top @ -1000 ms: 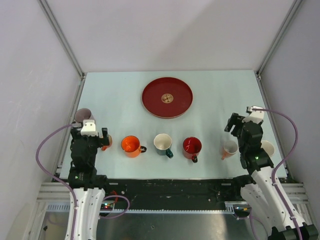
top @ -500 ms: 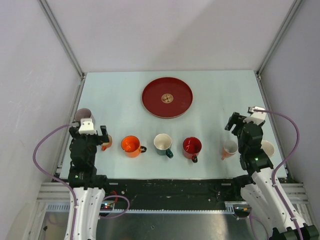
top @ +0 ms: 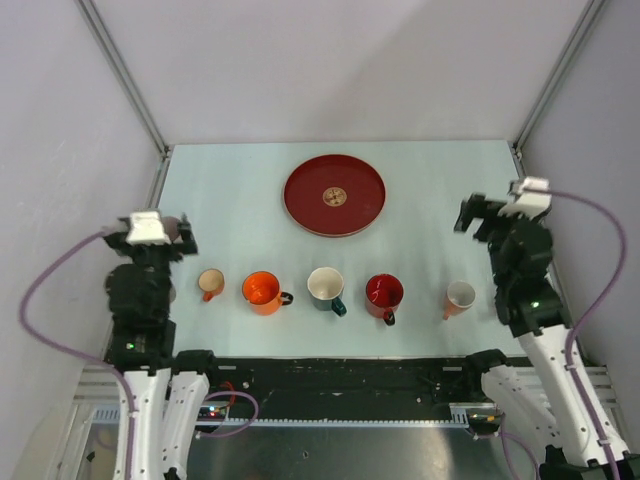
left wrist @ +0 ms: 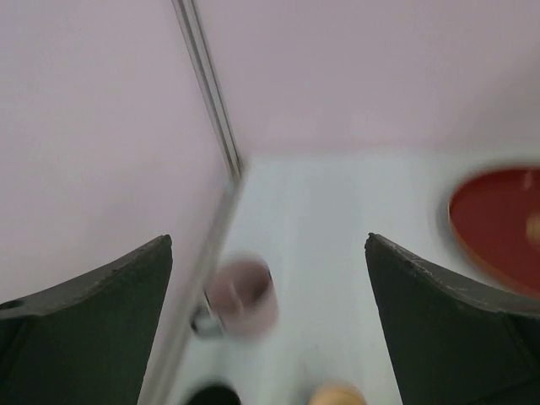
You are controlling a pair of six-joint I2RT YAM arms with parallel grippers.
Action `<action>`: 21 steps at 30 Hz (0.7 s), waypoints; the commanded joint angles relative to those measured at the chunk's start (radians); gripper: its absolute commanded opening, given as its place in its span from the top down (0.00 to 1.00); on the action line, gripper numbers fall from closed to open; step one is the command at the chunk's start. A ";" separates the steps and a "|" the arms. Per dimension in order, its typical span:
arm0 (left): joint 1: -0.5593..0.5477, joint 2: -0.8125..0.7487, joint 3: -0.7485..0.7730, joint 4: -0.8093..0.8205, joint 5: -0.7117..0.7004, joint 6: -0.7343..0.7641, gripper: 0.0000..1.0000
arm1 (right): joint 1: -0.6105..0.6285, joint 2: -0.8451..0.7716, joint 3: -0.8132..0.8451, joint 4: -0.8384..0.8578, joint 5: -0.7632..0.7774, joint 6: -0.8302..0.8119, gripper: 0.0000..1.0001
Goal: Turn the mug right side up
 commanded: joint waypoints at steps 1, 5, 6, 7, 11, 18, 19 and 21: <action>0.002 0.080 0.352 0.290 -0.002 0.119 0.00 | 0.009 0.074 0.372 0.004 -0.087 -0.106 0.00; 0.003 0.168 0.624 0.427 0.083 0.175 0.00 | 0.019 0.124 0.615 -0.005 -0.187 -0.150 0.00; 0.002 0.178 0.659 0.456 0.108 0.188 0.00 | 0.022 0.123 0.644 0.011 -0.217 -0.154 0.00; 0.002 0.185 0.682 0.481 0.138 0.199 0.00 | 0.025 0.120 0.659 0.025 -0.238 -0.156 0.00; 0.002 0.177 0.670 0.506 0.159 0.189 0.00 | 0.030 0.105 0.662 0.049 -0.258 -0.152 0.00; 0.002 0.099 0.494 0.225 0.047 0.035 0.00 | 0.030 0.118 0.535 -0.071 -0.154 -0.102 0.00; 0.001 0.083 0.453 0.176 0.037 -0.001 0.00 | 0.029 0.111 0.493 -0.082 -0.144 -0.080 0.01; 0.002 0.049 0.366 0.092 0.008 -0.071 0.00 | 0.030 0.092 0.410 -0.084 -0.124 -0.049 0.00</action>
